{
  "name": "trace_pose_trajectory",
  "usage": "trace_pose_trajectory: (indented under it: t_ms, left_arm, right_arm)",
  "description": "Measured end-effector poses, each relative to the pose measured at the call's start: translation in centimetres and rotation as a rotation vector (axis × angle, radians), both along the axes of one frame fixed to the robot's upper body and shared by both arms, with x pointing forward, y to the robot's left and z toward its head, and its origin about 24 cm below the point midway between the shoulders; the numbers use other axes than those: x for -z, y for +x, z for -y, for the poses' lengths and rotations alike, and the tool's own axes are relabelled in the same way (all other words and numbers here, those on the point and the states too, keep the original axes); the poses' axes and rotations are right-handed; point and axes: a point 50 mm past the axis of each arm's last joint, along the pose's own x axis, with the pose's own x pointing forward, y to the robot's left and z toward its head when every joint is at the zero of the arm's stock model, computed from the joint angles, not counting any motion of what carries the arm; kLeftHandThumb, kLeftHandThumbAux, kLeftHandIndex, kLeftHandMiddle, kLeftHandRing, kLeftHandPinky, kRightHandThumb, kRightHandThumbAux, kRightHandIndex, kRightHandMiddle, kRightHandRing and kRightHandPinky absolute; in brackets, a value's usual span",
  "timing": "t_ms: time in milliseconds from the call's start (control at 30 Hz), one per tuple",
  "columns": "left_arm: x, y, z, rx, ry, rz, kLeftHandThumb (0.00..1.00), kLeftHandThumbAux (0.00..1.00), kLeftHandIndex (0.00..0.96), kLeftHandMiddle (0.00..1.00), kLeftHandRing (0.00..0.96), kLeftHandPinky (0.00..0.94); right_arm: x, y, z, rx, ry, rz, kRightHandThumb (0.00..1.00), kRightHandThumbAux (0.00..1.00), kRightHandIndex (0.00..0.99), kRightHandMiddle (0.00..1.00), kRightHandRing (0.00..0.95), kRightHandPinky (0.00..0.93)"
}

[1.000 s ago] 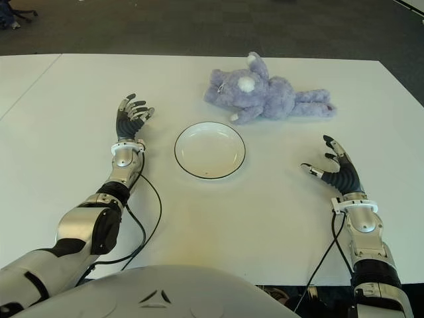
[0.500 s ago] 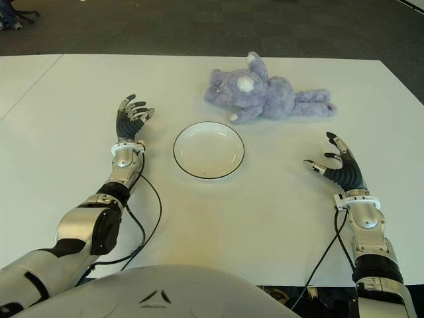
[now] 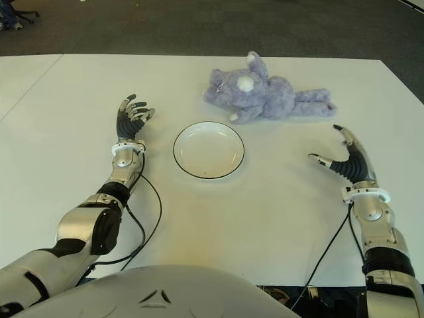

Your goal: Put the doll into the plate.

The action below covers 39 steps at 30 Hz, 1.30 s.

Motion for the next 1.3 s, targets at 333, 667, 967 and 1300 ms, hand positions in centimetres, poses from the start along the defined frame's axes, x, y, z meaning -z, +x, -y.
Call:
trace_pose_trajectory:
  t_ms: [333, 667, 967, 1300]
  left_arm:
    - [0.0, 0.0, 0.0, 0.001, 0.001, 0.0, 0.159, 0.837, 0.18, 0.345, 0.35, 0.319]
    - [0.1, 0.0, 0.0, 0.0, 0.001, -0.002, 0.163, 0.862, 0.183, 0.351, 0.358, 0.327]
    - [0.1, 0.0, 0.0, 0.0, 0.002, -0.002, 0.157, 0.849, 0.18, 0.346, 0.349, 0.307]
    - [0.0, 0.0, 0.0, 0.001, 0.001, -0.001, 0.21, 0.884, 0.19, 0.363, 0.358, 0.312]
  right_arm:
    - [-7.8, 1.2, 2.1, 0.062, -0.252, 0.26, 0.115, 0.503, 0.043, 0.0, 0.0, 0.017]
    - [-10.1, 1.7, 0.8, 0.021, -0.311, 0.362, 0.152, 0.449, 0.032, 0.0, 0.0, 0.005]
    - [-12.9, 2.9, -0.7, 0.001, -0.326, 0.432, 0.172, 0.438, 0.025, 0.0, 0.0, 0.006]
    - [-15.8, 4.5, -1.9, -0.002, -0.334, 0.479, 0.166, 0.411, 0.037, 0.0, 0.0, 0.024]
